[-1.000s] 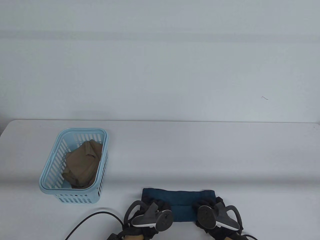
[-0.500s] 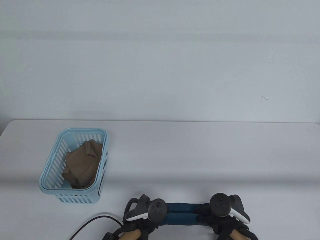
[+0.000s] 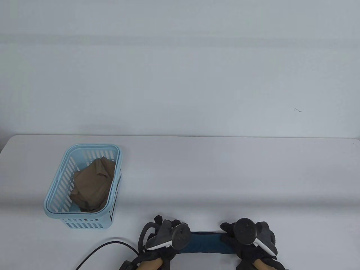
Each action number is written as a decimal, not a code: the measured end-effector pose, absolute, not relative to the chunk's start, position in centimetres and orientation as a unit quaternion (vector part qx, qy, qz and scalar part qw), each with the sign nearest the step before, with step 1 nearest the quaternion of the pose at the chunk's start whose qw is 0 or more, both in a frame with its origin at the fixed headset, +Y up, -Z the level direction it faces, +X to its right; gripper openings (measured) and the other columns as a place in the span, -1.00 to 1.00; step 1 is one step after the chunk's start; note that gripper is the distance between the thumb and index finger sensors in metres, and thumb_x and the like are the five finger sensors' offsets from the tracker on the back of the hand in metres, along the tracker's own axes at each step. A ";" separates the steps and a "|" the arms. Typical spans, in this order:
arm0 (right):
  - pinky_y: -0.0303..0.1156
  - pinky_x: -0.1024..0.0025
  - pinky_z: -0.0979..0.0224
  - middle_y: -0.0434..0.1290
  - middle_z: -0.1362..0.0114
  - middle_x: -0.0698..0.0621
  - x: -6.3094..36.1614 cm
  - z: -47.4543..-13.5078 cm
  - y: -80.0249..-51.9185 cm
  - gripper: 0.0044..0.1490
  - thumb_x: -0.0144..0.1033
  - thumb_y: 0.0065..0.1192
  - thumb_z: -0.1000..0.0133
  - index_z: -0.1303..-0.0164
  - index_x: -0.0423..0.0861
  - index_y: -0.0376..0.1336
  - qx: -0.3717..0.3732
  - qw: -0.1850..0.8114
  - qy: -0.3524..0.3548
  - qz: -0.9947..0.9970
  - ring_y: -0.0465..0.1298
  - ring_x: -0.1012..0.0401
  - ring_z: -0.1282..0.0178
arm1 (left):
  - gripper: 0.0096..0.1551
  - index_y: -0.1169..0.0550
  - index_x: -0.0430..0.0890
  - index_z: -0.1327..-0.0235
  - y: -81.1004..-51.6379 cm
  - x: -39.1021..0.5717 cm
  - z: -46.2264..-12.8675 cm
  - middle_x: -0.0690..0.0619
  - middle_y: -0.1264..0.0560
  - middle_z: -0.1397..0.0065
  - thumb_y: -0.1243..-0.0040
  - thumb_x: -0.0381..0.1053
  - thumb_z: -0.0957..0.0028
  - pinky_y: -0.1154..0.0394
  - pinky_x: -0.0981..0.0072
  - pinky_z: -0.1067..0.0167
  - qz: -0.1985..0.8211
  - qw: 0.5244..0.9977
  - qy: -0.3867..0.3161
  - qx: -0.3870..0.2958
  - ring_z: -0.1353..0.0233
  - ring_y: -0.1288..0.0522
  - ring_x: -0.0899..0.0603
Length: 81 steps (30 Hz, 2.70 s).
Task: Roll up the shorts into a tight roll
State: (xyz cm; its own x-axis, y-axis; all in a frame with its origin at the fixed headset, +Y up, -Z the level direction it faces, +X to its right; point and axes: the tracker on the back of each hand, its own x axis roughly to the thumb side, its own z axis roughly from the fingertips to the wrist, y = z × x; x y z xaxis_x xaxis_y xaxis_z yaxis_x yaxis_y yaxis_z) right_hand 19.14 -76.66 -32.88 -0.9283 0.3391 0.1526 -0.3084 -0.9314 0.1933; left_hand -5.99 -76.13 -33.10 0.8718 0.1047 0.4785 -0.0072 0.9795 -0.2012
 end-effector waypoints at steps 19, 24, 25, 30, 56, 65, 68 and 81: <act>-0.06 -0.30 -0.59 0.15 -0.70 -0.09 19.6 -32.1 -75.0 -0.31 -0.19 0.02 -0.14 -0.54 -0.04 0.16 0.163 0.119 0.054 0.978 0.04 -0.12 -0.71 | -0.28 -0.30 -0.19 -0.52 -74.7 -7.9 -33.7 -0.32 -0.29 -0.61 0.03 0.08 -0.12 0.02 -0.61 -0.34 0.067 0.962 -0.244 -0.098 -0.55 -0.33 -0.47; -0.06 -0.23 -0.61 0.09 -0.73 -0.05 17.9 -30.5 -74.2 -0.31 -0.22 0.03 -0.15 -0.56 0.00 0.12 0.263 0.156 0.083 0.949 0.02 -0.11 -0.72 | -0.28 -0.30 -0.20 -0.52 -72.4 -9.6 -33.6 -0.34 -0.28 -0.61 0.04 0.07 -0.12 0.02 -0.61 -0.34 0.103 0.966 -0.230 -0.056 -0.55 -0.32 -0.48; -0.05 -0.25 -0.61 0.08 -0.73 -0.05 17.3 -30.2 -74.4 -0.30 -0.22 0.03 -0.15 -0.57 0.01 0.10 0.277 0.154 0.088 0.944 0.03 -0.12 -0.72 | -0.28 -0.30 -0.20 -0.52 -72.2 -9.9 -33.6 -0.33 -0.28 -0.61 0.04 0.07 -0.12 0.02 -0.61 -0.34 0.107 0.966 -0.229 -0.053 -0.55 -0.32 -0.48; 0.00 -0.34 -0.56 -0.01 -0.76 -0.08 13.6 -28.5 -75.7 -0.29 -0.22 0.00 -0.16 -0.59 0.08 0.05 0.319 0.103 0.117 0.935 0.04 -0.16 -0.71 | -0.28 -0.30 -0.21 -0.53 -72.3 -11.3 -33.9 -0.34 -0.28 -0.61 0.04 0.07 -0.12 0.03 -0.62 -0.33 0.132 0.965 -0.220 -0.061 -0.55 -0.31 -0.48; 0.19 -0.08 -0.50 0.00 -0.69 -0.15 13.4 -30.7 -77.4 -0.28 -0.29 0.02 -0.16 -0.56 0.07 -0.05 0.238 0.011 0.080 0.968 0.18 -0.11 -0.59 | -0.28 -0.30 -0.21 -0.53 -72.4 -11.3 -33.9 -0.35 -0.27 -0.61 0.04 0.07 -0.13 0.02 -0.63 -0.32 0.131 0.963 -0.226 -0.071 -0.56 -0.30 -0.49; 0.20 -0.07 -0.49 0.02 -0.67 -0.18 17.8 -36.1 -77.5 -0.28 -0.26 -0.02 -0.17 -0.56 0.04 -0.06 0.093 -0.003 0.075 0.993 0.21 -0.13 -0.55 | -0.28 -0.30 -0.21 -0.53 -72.6 -11.3 -33.9 -0.35 -0.26 -0.61 0.04 0.07 -0.13 0.02 -0.63 -0.32 0.133 0.962 -0.226 -0.074 -0.56 -0.30 -0.49; 0.20 -0.07 -0.48 0.02 -0.67 -0.20 19.8 -37.8 -77.5 -0.28 -0.25 -0.03 -0.17 -0.57 0.03 -0.08 0.039 -0.007 0.083 0.996 0.21 -0.14 -0.55 | -0.28 -0.30 -0.21 -0.52 -72.6 -11.3 -33.9 -0.35 -0.26 -0.61 0.04 0.07 -0.13 0.03 -0.63 -0.32 0.131 0.962 -0.226 -0.078 -0.56 -0.30 -0.50; 0.19 -0.08 -0.48 0.01 -0.66 -0.22 30.4 -41.7 -77.4 -0.28 -0.25 -0.02 -0.17 -0.57 0.02 -0.08 -0.174 0.058 0.096 0.978 0.19 -0.17 -0.54 | -0.29 -0.31 -0.21 -0.52 -72.6 -11.4 -33.9 -0.35 -0.26 -0.62 0.04 0.07 -0.13 0.03 -0.63 -0.32 0.133 0.962 -0.224 -0.086 -0.56 -0.30 -0.50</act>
